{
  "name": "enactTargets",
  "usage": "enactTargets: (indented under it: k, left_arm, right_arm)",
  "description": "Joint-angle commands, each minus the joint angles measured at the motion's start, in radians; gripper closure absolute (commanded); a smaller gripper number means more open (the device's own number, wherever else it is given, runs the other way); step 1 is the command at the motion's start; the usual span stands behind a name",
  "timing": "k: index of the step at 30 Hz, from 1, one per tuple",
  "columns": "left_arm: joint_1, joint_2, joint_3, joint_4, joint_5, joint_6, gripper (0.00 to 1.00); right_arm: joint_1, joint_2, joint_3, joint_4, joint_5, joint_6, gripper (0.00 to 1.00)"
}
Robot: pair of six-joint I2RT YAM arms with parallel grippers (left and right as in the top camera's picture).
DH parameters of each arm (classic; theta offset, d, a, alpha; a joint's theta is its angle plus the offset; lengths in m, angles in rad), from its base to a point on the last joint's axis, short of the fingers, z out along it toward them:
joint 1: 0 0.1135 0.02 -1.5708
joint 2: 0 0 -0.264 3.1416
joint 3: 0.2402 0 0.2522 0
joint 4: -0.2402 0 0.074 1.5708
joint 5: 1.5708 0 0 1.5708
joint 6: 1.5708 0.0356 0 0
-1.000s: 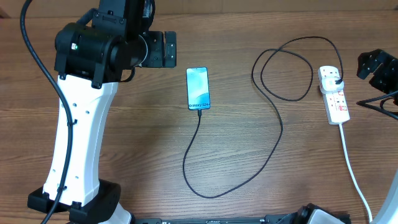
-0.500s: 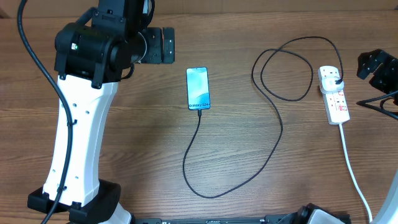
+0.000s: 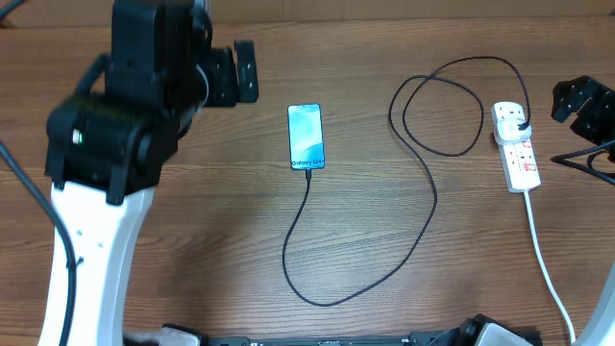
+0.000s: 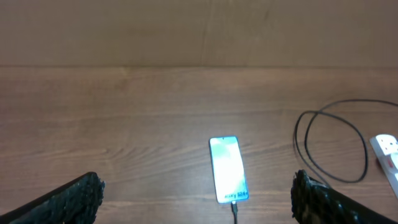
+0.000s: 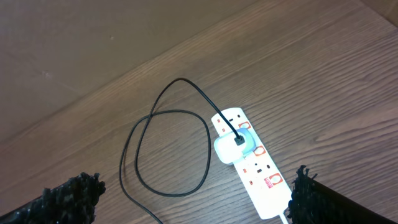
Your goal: Plug charger to phone and switch on socket
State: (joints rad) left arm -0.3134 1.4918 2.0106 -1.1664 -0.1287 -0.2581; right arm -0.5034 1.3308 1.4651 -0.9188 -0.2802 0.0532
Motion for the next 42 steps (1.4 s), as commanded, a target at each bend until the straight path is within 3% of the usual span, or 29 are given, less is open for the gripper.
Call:
enactTargets:
  k: [1,14,22,27,34,42]
  left_arm:
    - [0.005,-0.098,-0.176,0.097,-0.027,0.007,0.00]
    - [0.024,-0.433,-0.762,0.691,-0.028,-0.024,0.00]
    - [0.068,-0.616,-1.096,1.060,-0.039,-0.233,0.00]
    - [0.087,-0.718,-1.268,1.254,-0.040,-0.277,0.00]
    - [0.126,-0.867,-1.476,1.430,-0.051,-0.358,0.00]
    - [0.149,-1.054,-1.650,1.486,-0.126,-0.459,0.00]
  right_arm:
    - [-0.003,0.001,0.008,0.004,0.011,0.006,0.00]
    - [-0.003,0.001,0.008,0.004,0.011,0.006,0.00]
    - [-0.003,0.001,0.008,0.004,0.011,0.006,0.00]
    - [-0.003,0.001,0.008,0.004,0.011,0.006,0.00]
    - [-0.003,0.001,0.008,0.004,0.011,0.006,0.00]
    - [-0.003,0.001,0.008,0.004,0.011,0.006,0.00]
